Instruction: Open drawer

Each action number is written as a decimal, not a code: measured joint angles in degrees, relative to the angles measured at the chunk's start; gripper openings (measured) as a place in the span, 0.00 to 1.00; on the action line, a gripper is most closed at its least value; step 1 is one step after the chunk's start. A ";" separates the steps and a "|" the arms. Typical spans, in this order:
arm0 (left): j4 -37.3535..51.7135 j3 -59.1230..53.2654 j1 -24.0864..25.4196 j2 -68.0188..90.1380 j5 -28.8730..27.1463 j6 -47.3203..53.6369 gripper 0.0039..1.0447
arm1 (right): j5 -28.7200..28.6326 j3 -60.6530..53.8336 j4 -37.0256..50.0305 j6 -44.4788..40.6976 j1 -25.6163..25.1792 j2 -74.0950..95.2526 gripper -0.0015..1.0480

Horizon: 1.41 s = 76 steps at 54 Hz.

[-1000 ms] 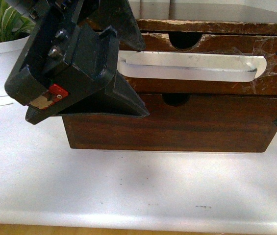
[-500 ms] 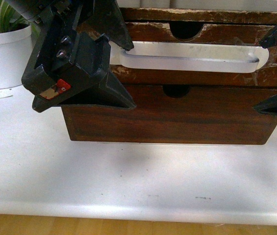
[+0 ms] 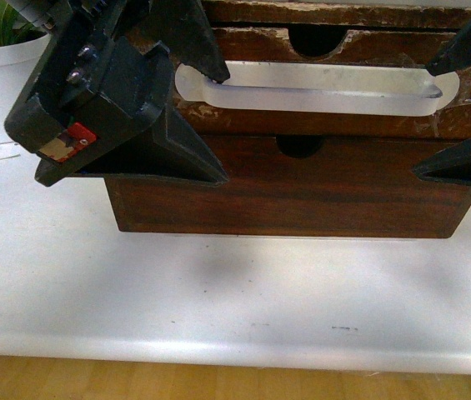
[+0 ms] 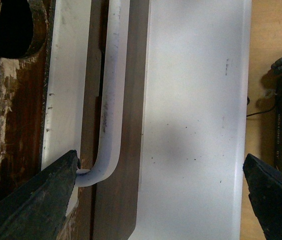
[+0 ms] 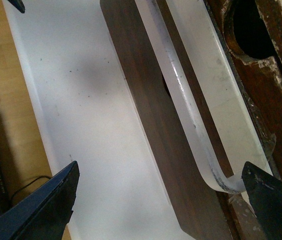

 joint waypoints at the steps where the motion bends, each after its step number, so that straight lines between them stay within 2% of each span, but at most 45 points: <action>1: 0.00 -0.02 0.00 0.00 0.02 0.04 0.94 | -0.02 0.02 0.04 0.04 0.04 0.04 0.91; 22: 5.46 -2.23 -0.50 0.11 -0.79 -0.20 0.94 | 0.66 0.66 2.19 1.01 1.18 2.84 0.91; 29: 3.50 -1.97 -0.79 0.11 -1.27 0.66 0.94 | 0.98 0.92 2.60 1.44 1.38 3.74 0.91; 54: 6.19 -3.56 -0.90 0.09 -1.73 1.55 0.94 | 1.33 1.51 3.48 2.08 2.45 6.47 0.91; 76: 4.44 -4.44 -2.10 0.02 -2.86 3.69 0.94 | 1.18 1.51 2.91 1.97 2.51 6.67 0.91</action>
